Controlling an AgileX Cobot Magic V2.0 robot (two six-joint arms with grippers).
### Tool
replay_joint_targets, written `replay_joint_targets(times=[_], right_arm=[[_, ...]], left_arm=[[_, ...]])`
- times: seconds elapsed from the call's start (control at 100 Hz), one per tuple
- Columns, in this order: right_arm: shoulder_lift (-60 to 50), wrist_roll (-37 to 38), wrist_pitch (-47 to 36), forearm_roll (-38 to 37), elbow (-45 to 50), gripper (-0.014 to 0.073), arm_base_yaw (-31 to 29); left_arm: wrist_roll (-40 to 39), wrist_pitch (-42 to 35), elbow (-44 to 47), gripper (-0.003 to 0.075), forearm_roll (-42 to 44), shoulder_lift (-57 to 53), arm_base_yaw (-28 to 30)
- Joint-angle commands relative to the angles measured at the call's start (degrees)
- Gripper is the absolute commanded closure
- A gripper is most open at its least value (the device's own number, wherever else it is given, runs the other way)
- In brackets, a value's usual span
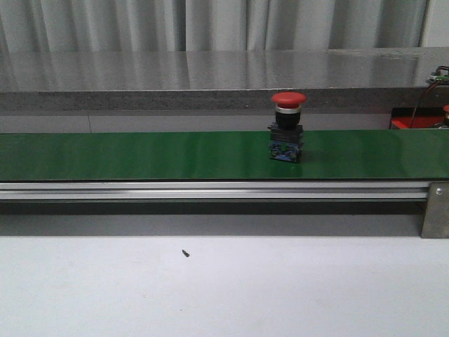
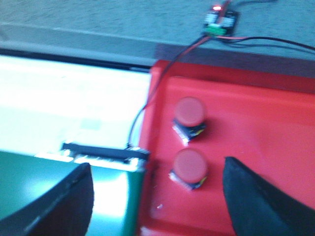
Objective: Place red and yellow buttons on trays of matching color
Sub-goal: 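Move the right gripper back to the belt end and grasp the second red button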
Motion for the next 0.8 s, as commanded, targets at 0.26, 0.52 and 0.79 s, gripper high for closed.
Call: replay_joint_targets(times=[0.26,0.52,0.79], right_arm=[[-11.79,-6.59,-2.17,1.7,14.72,0.0051,6.78],[-11.26,-12.16,-2.76,1.7,18.59,0.0051,15.99],[-8.35,-15.7,-6.13,2.67,18.52,0.0051,22.55]], left_arm=[[-0.17,-3.75,-1.56,0.074,-1.11,0.28,-0.41],[-0.17,-3.75,-1.56,0.074,-1.11,0.28,-0.41],[-0.17,-3.75,-1.56,0.074,-1.11,0.28,-0.41]])
